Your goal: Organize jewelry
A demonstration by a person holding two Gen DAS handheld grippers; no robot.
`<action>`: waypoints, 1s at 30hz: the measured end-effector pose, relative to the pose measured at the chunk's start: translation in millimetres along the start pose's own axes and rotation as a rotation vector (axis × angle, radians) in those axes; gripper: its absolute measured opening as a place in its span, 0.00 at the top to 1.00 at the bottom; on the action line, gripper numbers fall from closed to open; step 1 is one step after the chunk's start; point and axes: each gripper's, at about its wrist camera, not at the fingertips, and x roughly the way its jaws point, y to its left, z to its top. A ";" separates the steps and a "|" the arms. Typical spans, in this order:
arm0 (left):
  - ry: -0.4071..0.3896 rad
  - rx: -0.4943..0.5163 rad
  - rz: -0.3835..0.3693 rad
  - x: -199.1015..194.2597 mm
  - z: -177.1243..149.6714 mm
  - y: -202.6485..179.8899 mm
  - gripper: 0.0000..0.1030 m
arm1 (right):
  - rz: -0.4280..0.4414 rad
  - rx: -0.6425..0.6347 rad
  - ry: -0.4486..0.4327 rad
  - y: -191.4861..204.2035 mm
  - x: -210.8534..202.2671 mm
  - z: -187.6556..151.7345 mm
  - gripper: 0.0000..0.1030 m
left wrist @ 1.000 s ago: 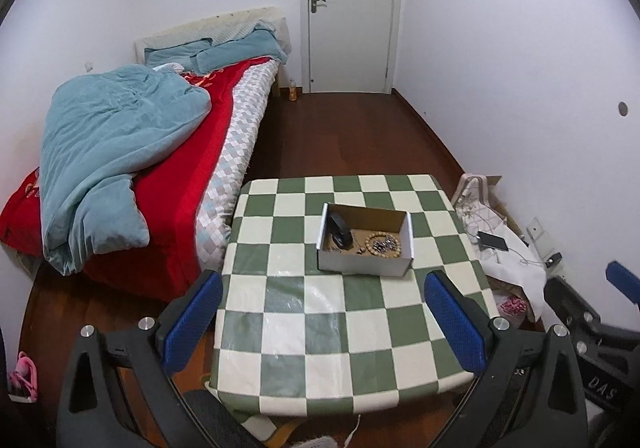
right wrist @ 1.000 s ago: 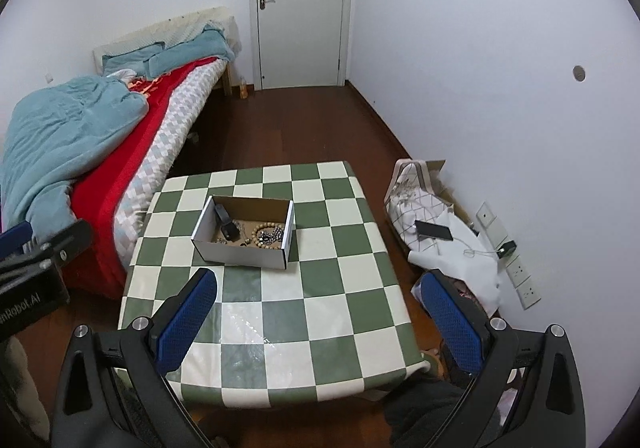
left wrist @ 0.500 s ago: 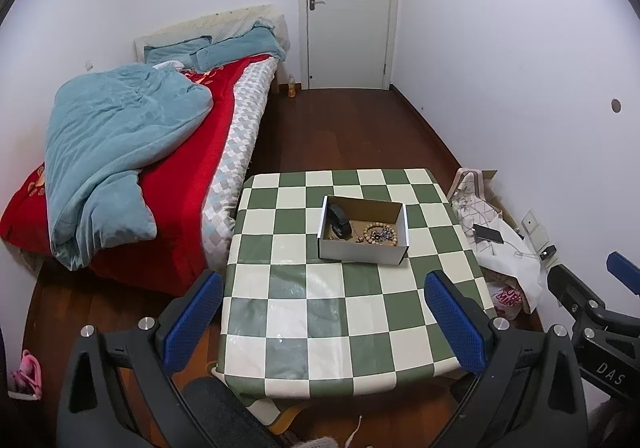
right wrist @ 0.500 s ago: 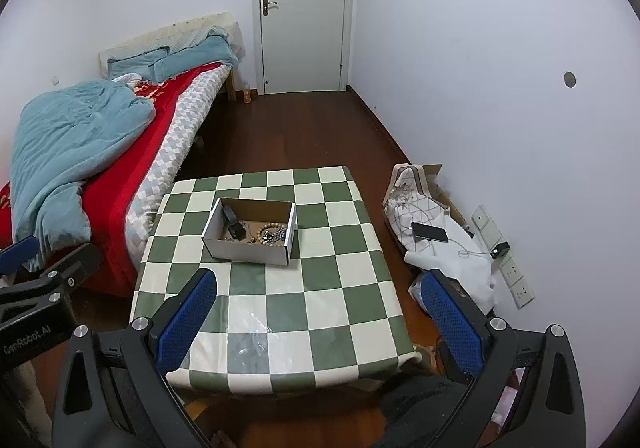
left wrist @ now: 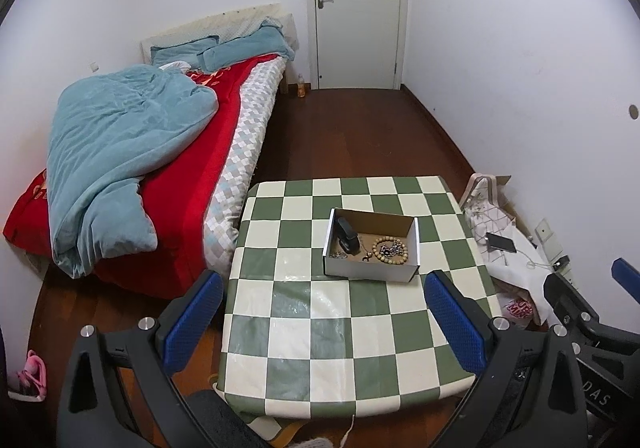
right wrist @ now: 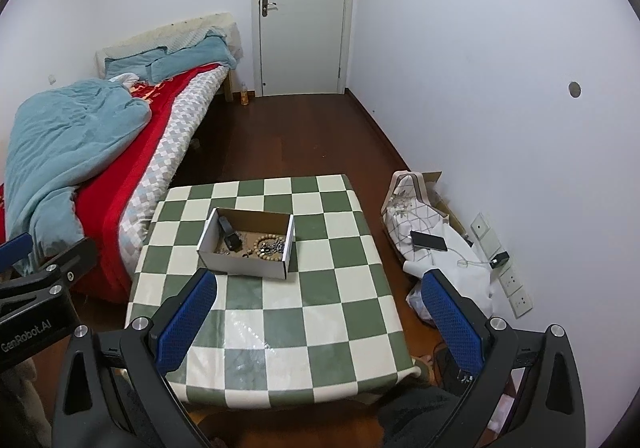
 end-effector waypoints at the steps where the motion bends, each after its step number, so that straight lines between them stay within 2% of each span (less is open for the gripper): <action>1: 0.007 0.002 0.005 3.7 1.2 -0.7 0.00 | -0.004 0.001 0.001 1.0 5.5 1.9 0.00; 15: 0.052 0.002 0.053 48.7 22.5 -1.7 0.00 | -0.050 0.002 0.059 7.9 76.8 27.8 0.00; 30: 0.062 0.008 0.053 57.4 30.0 -3.6 0.00 | -0.057 -0.014 0.106 14.6 107.1 38.3 0.00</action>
